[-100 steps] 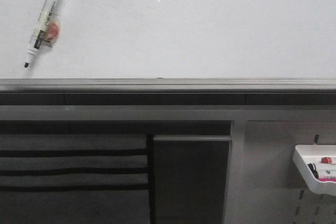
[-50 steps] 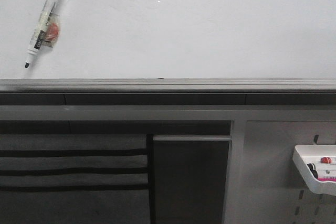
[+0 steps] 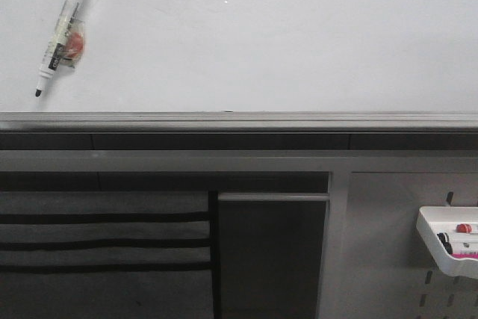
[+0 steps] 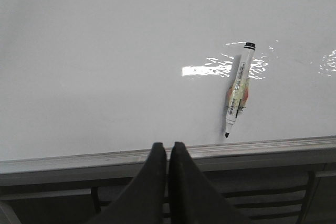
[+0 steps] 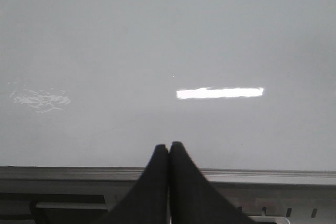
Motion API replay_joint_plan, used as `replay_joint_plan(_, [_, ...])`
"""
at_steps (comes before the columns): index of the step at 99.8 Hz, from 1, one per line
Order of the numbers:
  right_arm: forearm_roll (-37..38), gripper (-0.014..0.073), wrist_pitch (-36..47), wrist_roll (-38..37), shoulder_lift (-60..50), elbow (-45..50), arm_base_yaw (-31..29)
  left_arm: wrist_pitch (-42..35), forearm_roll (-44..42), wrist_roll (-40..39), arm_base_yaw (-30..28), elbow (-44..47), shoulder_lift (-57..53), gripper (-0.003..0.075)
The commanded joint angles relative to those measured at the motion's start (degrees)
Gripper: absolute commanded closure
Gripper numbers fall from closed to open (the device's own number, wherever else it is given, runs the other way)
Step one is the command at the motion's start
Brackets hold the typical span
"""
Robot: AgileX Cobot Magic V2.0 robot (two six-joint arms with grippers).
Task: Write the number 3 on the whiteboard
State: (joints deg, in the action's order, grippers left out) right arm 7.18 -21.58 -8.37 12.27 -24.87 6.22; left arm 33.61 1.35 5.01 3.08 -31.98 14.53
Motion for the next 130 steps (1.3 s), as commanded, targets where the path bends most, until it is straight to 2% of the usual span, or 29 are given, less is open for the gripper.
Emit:
replay_joint_plan(1, [0.47, 0.0668, 4.51, 0.23, 1.28, -2.13, -0.33, -3.96, 0.65, -0.16, 0.23, -1.85, 1.13, 0.0738])
replay_joint_plan(14, [0.47, 0.0666, 4.73, 0.23, 1.28, -2.13, -0.33, -4.11, 0.54, -0.24, 0.23, -1.64, 1.13, 0.0729])
replay_joint_plan(19, [0.47, 0.0639, 4.83, 0.23, 1.28, -2.13, -0.33, -4.11, 0.39, -0.24, 0.23, -1.32, 1.13, 0.0685])
replay_joint_plan(22, [0.47, 0.0603, 4.5, 0.23, 1.28, -2.13, -0.33, -4.11, 0.39, -0.24, 0.23, -1.14, 1.13, 0.0628])
replay_joint_plan(24, [0.47, 0.0566, 4.38, 0.23, 1.28, -2.13, -0.33, -4.11, 0.39, -0.24, 0.23, -1.0, 1.13, 0.0599])
replay_joint_plan(29, [0.72, 0.0456, 4.51, 0.23, 1.28, -2.13, -0.33, -4.11, 0.24, -0.24, 0.23, -0.59, 1.13, 0.0456])
replay_joint_plan(39, [0.73, 0.0184, 4.52, 0.23, 1.28, -2.13, -0.33, -4.24, 0.24, -0.24, 0.23, -0.3, 1.13, 0.0204])
replay_joint_plan(43, [0.73, 0.0107, 4.44, 0.23, 1.28, -2.13, -0.33, -4.34, 0.36, -0.24, 0.23, -0.3, 1.13, 0.0137])
replay_joint_plan(48, [0.73, 0.0027, 4.56, 0.23, 1.28, -2.13, -0.33, -4.34, 0.48, -0.24, 0.23, -0.3, 1.13, 0.01])
replay_joint_plan(56, [0.73, -0.0012, 4.67, 0.23, 1.28, -2.13, -0.33, -4.34, 0.48, -0.24, 0.23, -0.3, 1.13, 0.0101])
replay_joint_plan(80, [0.37, -0.001, 5.02, 0.23, 1.28, -2.13, -0.33, -4.98, 0.74, -0.24, 0.23, -0.17, 1.13, 0.0101])
replay_joint_plan(100, [-0.37, -0.001, 5.16, 0.23, 1.28, -2.13, -0.33, -7.64, 4.47, -0.24, 0.23, 0.26, 1.64, 0.0101])
replay_joint_plan(110, [-0.37, -0.001, 5.16, 0.23, 1.28, -2.13, -0.33, -7.52, 4.76, 3.19, 0.31, 0.26, 3.49, 0.0101])
replay_joint_plan(130, [-0.37, -0.001, 5.55, 0.23, 1.28, -2.13, -0.33, -7.05, 7.65, 8.76, 6.95, -1.32, 12.18, 0.0101])
